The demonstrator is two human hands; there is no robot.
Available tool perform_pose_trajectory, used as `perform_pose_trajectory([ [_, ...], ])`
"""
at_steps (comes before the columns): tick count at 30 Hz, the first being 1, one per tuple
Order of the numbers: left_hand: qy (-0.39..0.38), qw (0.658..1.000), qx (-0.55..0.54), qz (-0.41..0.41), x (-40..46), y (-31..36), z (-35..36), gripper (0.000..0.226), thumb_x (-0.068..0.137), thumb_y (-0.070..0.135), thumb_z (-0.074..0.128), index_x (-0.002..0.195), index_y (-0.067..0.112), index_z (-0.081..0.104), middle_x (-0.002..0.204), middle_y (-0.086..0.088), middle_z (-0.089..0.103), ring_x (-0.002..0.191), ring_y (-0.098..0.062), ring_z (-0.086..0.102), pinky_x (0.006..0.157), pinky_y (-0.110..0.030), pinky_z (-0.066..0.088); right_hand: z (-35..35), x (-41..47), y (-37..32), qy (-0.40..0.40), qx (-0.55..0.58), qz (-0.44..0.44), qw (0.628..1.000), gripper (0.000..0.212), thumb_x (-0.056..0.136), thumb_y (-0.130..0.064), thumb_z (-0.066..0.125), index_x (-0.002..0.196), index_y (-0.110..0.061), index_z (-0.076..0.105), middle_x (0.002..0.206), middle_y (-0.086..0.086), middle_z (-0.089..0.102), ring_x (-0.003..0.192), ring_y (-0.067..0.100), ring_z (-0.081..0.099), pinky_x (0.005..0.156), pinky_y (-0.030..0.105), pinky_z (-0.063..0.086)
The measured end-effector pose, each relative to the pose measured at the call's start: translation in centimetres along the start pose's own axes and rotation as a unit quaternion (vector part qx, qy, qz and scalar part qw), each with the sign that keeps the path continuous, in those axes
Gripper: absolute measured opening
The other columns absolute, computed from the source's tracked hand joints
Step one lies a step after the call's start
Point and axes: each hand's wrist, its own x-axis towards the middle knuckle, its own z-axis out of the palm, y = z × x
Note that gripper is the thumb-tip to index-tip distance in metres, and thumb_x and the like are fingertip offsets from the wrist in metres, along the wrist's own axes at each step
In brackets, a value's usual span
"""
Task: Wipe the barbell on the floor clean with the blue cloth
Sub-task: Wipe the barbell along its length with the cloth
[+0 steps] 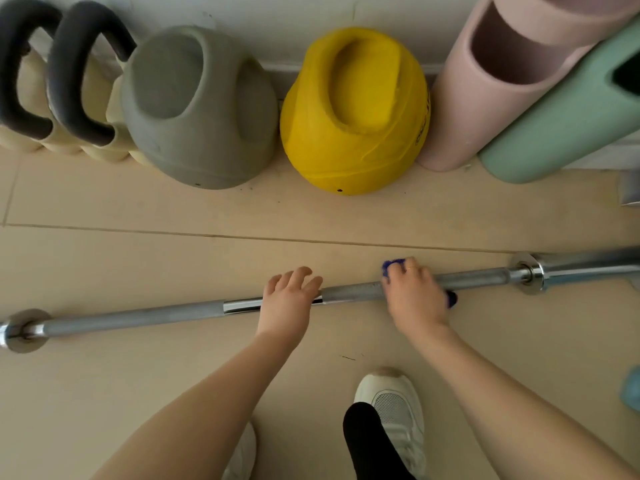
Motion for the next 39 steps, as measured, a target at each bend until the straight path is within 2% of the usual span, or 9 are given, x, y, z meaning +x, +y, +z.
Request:
perform_pose_trajectory([
  [3, 0.041, 0.998, 0.023, 0.047, 0.1, 0.9, 0.2, 0.029, 0.063, 0.007, 0.056, 0.083, 0.019, 0.072, 0.08, 0.001, 0.066, 0.068, -0.022, 0.064, 0.064, -0.029, 0.049, 0.6, -1.1, -5.8, 0.018, 0.033, -0.08, 0.996, 0.038, 0.054, -0.028, 0.084, 0.083, -0.011, 0.067, 0.079, 0.01, 0.064, 0.061, 0.027, 0.061, 0.04, 0.027, 0.045],
  [6, 0.012, 0.999, 0.024, 0.035, -0.2, 1.2, 0.9, 0.036, 0.056, 0.017, 0.079, 0.091, 0.018, 0.07, 0.081, 0.003, 0.065, 0.074, -0.021, 0.065, 0.073, -0.031, 0.045, 0.0, -1.1, -6.3, -0.01, 0.035, -0.124, 0.992, 0.056, 0.053, -0.023, 0.082, 0.106, -0.01, 0.066, 0.097, 0.01, 0.065, 0.073, 0.025, 0.062, 0.05, 0.029, 0.051],
  [9, -0.002, 0.998, 0.052, 0.019, 0.2, 1.1, 1.2, 0.05, 0.042, 0.013, 0.087, 0.089, 0.017, 0.069, 0.08, 0.002, 0.065, 0.077, -0.023, 0.065, 0.074, -0.033, 0.047, -0.1, -0.1, -2.2, 0.008, -0.019, -0.127, 0.992, 0.063, 0.037, -0.018, 0.087, 0.097, -0.013, 0.067, 0.091, 0.008, 0.065, 0.068, 0.026, 0.061, 0.049, 0.03, 0.05],
  [14, -0.004, 0.996, 0.065, 0.057, 1.4, 0.7, 0.8, 0.042, 0.042, 0.009, 0.086, 0.08, 0.016, 0.07, 0.074, 0.0, 0.063, 0.073, -0.023, 0.064, 0.066, -0.031, 0.051, 0.6, 0.2, 0.0, 0.036, -0.021, 0.008, 0.999, 0.028, 0.061, -0.005, 0.07, 0.088, -0.007, 0.065, 0.083, 0.017, 0.062, 0.064, 0.033, 0.058, 0.048, 0.034, 0.049],
  [20, -0.013, 0.996, 0.049, 0.078, 1.7, 0.4, 0.4, 0.035, 0.046, 0.01, 0.086, 0.077, 0.015, 0.069, 0.073, 0.0, 0.063, 0.071, -0.022, 0.065, 0.061, -0.027, 0.052, 0.1, -0.1, -6.0, 0.044, 0.018, -0.148, 0.988, 0.039, 0.054, -0.014, 0.078, 0.092, -0.015, 0.071, 0.084, 0.008, 0.064, 0.057, 0.022, 0.058, 0.038, 0.024, 0.044],
  [27, -0.012, 0.998, 0.033, 0.052, 2.4, -0.3, 0.5, 0.054, 0.044, 0.004, 0.088, 0.094, 0.015, 0.073, 0.082, 0.001, 0.067, 0.081, -0.025, 0.067, 0.064, -0.029, 0.052, 0.3, 2.0, 2.2, 0.047, 0.023, 0.102, 0.993, 0.031, 0.07, -0.001, 0.065, 0.1, -0.004, 0.069, 0.097, 0.024, 0.06, 0.075, 0.041, 0.055, 0.06, 0.041, 0.048],
  [31, -0.01, 0.998, 0.046, 0.035, 3.0, -0.1, -0.2, 0.065, 0.05, 0.002, 0.084, 0.112, 0.011, 0.067, 0.084, -0.001, 0.067, 0.087, -0.028, 0.066, 0.068, -0.032, 0.053, 0.3, 1.1, -2.5, 0.057, 0.03, -0.006, 0.998, 0.035, 0.064, -0.012, 0.071, 0.099, -0.013, 0.071, 0.089, 0.016, 0.061, 0.062, 0.031, 0.057, 0.046, 0.03, 0.046],
  [35, -0.064, 0.996, 0.018, 0.053, 3.6, 0.0, -1.1, 0.068, 0.074, -0.009, 0.055, 0.137, 0.014, 0.046, 0.11, -0.012, 0.06, 0.117, -0.036, 0.049, 0.094, -0.043, 0.04, 0.5, 0.8, -1.2, 0.041, 0.009, -0.113, 0.993, 0.061, 0.05, -0.016, 0.083, 0.11, -0.014, 0.067, 0.093, 0.013, 0.058, 0.063, 0.03, 0.058, 0.044, 0.031, 0.047],
  [39, -0.085, 0.996, 0.008, 0.014, 3.9, 0.1, -1.2, 0.066, 0.082, -0.006, 0.043, 0.141, 0.023, 0.037, 0.131, -0.006, 0.048, 0.131, -0.03, 0.032, 0.105, -0.039, 0.028, -0.4, 2.9, 5.7, 0.028, -0.002, 0.038, 0.999, 0.051, 0.07, -0.01, 0.071, 0.12, -0.009, 0.06, 0.104, 0.023, 0.056, 0.084, 0.041, 0.054, 0.064, 0.043, 0.048],
])
